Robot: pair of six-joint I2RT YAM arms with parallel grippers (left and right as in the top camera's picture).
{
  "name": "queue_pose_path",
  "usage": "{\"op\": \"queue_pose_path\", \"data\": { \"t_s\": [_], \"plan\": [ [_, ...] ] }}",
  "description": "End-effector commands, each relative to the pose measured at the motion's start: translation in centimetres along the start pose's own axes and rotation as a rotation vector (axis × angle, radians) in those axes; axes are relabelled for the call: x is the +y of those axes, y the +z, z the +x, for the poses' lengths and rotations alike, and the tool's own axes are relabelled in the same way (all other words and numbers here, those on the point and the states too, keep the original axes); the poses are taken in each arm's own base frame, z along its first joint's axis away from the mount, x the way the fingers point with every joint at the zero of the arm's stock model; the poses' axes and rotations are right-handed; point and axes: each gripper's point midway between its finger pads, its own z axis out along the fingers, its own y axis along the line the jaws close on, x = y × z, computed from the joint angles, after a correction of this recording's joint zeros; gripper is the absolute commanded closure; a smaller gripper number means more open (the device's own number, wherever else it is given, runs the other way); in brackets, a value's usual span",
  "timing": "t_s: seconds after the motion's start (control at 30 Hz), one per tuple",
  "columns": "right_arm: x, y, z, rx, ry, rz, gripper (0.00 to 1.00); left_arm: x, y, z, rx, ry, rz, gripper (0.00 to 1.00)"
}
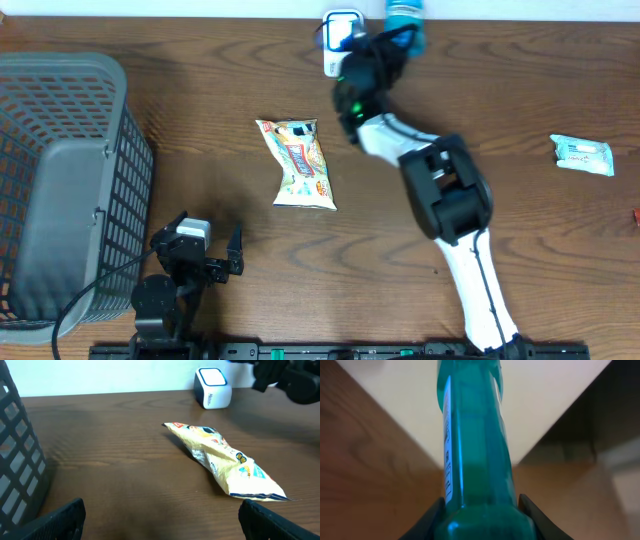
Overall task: Scan the item barcode
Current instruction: 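Carry the bottle to the right and set it down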
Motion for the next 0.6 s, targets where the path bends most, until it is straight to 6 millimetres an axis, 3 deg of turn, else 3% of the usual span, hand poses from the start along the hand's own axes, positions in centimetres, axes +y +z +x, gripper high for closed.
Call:
{"op": "queue_pose_path", "data": {
  "t_s": [0.0, 0.1, 0.23, 0.27, 0.43, 0.5, 0.57],
  "plan": [
    [-2.7, 6.7, 7.9, 0.316, 0.184, 0.035, 0.92, 0.1, 0.2, 1.1, 0.030, 0.006, 0.000, 0.02],
    [-0.8, 10.7, 12.9, 0.458, 0.157, 0.030, 0.91, 0.1, 0.2, 1.1, 0.030, 0.006, 0.000, 0.02],
    [2.3, 13.9, 18.2, 0.552, 0.136, -0.005, 0.87, 0.1, 0.2, 1.1, 0.029, 0.006, 0.000, 0.02],
    [4.0, 14.7, 20.1, 0.568, 0.138, -0.046, 0.84, 0.1, 0.2, 1.1, 0.029, 0.006, 0.000, 0.02],
    [9.3, 15.3, 25.4, 0.629, 0.179, -0.259, 0.82, 0.1, 0.2, 1.1, 0.029, 0.006, 0.000, 0.02],
    [10.7, 15.4, 27.6, 0.680, 0.221, -0.319, 0.79, 0.1, 0.2, 1.1, 0.030, 0.006, 0.000, 0.02],
    [11.5, 15.5, 30.2, 0.751, 0.274, -0.343, 0.70, 0.1, 0.2, 1.1, 0.030, 0.006, 0.000, 0.02]
  ]
}}
